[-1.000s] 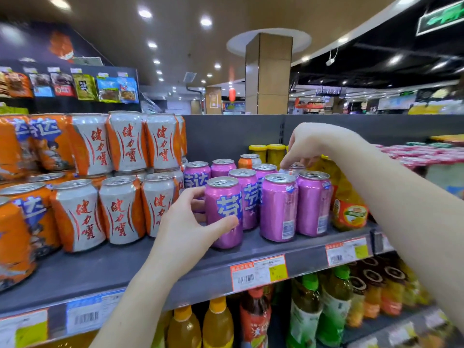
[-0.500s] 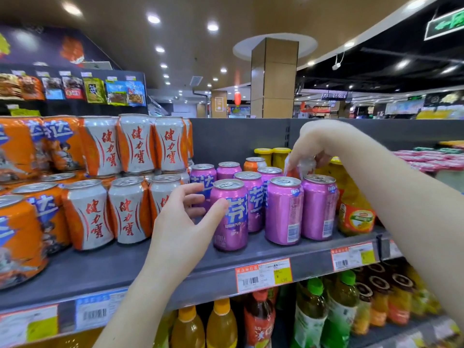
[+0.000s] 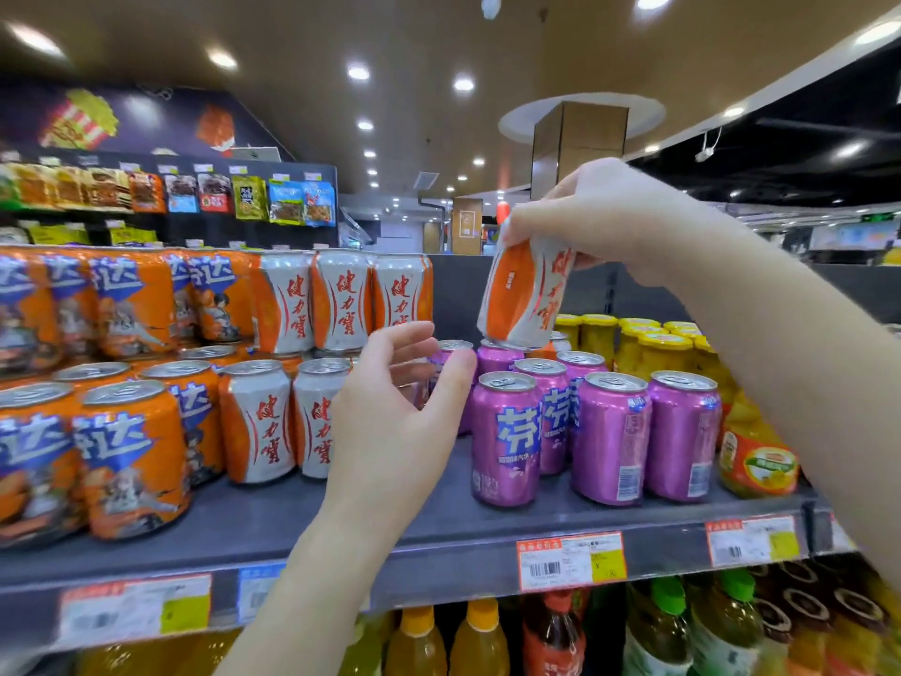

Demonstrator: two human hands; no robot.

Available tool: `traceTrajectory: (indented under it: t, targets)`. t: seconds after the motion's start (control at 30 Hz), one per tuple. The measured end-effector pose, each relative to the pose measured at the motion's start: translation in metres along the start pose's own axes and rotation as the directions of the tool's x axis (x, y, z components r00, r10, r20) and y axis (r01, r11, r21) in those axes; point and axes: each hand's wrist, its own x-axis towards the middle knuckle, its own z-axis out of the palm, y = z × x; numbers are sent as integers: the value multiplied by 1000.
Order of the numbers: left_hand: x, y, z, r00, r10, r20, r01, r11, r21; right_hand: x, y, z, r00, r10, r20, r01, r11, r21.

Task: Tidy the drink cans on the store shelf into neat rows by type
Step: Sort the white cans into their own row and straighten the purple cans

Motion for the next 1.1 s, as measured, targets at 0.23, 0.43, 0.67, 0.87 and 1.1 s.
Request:
traceTrajectory:
  t: [0.23,0.43,0.67,0.87,1.1]
  targets:
    - [-8,0,-49,992,66,-105,-47,983,178,-37,-67,67,978,-128,164,126,992,24]
    - [-27,-31,-102,991,-9,-134,44,964,262,-72,-73,128,958,-193,214,178,980,89]
    - [-40,-62,-138,994,-53,-90,89,883,460,-96,-41,199,936,-136,324,-63,842,535]
    - [-35,-68,-151,1000,13,-21,4,749,663,-93,-42,223,969,-72,235,-41,895,443]
    - [-14,-63,-178,974,223,-31,-160,784,600,-99,-43,233,990,-94,108,57,951,305]
